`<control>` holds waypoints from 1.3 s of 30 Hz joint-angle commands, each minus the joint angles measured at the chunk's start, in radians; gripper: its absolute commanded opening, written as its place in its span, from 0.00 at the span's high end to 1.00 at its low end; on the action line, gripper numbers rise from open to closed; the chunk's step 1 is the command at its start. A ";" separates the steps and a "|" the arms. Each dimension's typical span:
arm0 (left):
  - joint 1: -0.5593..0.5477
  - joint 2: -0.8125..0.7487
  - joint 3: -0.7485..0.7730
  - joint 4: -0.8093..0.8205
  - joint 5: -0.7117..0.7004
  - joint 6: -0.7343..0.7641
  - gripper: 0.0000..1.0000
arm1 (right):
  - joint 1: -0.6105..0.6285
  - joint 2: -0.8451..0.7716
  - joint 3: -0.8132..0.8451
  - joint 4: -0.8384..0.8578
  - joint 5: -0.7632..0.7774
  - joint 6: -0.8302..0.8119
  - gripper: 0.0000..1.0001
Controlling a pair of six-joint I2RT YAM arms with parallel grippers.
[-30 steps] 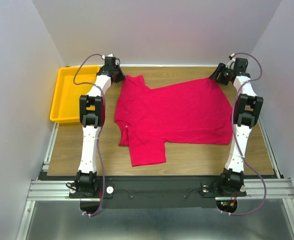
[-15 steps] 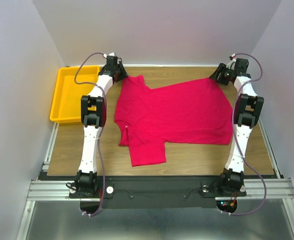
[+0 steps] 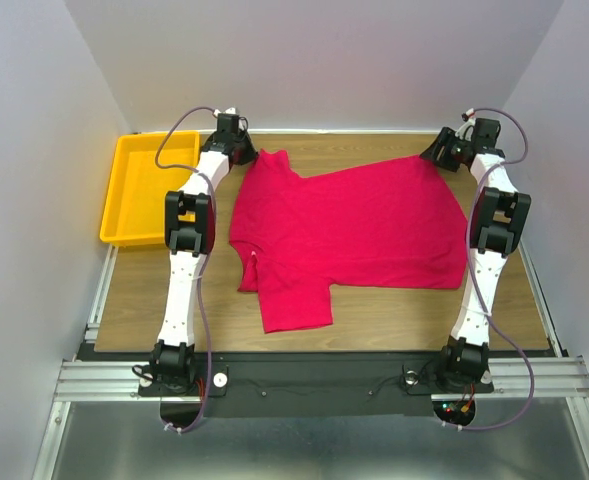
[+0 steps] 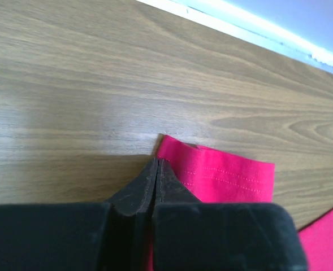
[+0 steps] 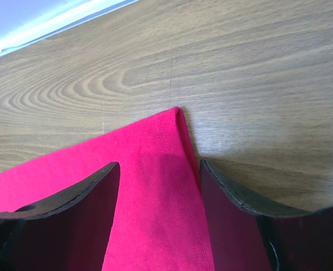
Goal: Fold and stack the t-shirts
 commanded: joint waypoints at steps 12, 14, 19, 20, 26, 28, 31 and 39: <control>0.012 -0.207 -0.152 0.125 -0.062 0.062 1.00 | -0.010 -0.037 0.014 0.001 0.018 -0.002 0.35; 0.014 -0.241 -0.167 0.129 -0.056 0.069 1.00 | -0.010 -0.041 0.009 0.001 0.018 -0.002 0.35; 0.014 -0.317 -0.283 0.106 -0.010 0.079 1.00 | -0.010 -0.060 -0.014 0.001 0.015 -0.010 0.35; 0.014 -0.334 -0.317 0.109 -0.007 0.079 1.00 | -0.010 -0.064 -0.023 -0.001 0.015 -0.013 0.35; 0.012 -0.466 -0.607 0.190 0.067 0.096 1.00 | -0.014 -0.092 -0.054 0.001 0.011 -0.022 0.35; 0.009 -0.508 -0.696 0.208 0.093 0.098 1.00 | -0.014 -0.098 -0.060 -0.001 0.010 -0.025 0.35; -0.011 -0.557 -0.796 0.248 0.153 0.107 1.00 | -0.016 -0.104 -0.068 0.003 0.010 -0.025 0.35; -0.029 -0.654 -0.943 0.319 0.093 0.128 0.65 | -0.016 -0.107 -0.077 -0.001 -0.001 -0.021 0.35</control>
